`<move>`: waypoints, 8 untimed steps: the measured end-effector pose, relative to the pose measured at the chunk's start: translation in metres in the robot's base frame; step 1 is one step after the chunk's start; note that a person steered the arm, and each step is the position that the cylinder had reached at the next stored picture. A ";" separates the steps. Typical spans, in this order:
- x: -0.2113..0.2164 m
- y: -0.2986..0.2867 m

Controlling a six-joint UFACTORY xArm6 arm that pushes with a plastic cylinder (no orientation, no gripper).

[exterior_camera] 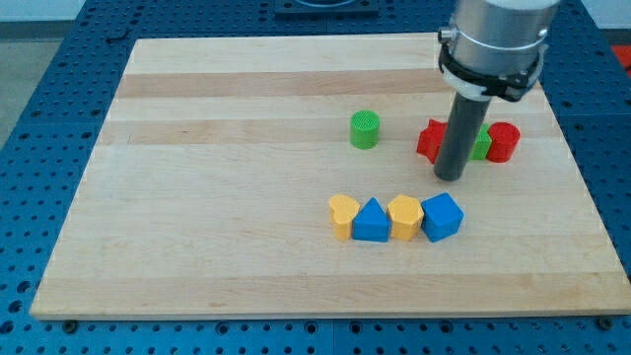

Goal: Move red star slightly up

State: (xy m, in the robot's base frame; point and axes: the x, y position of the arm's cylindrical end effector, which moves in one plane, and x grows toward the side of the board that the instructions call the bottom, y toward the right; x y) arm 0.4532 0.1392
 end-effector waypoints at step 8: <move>-0.077 -0.066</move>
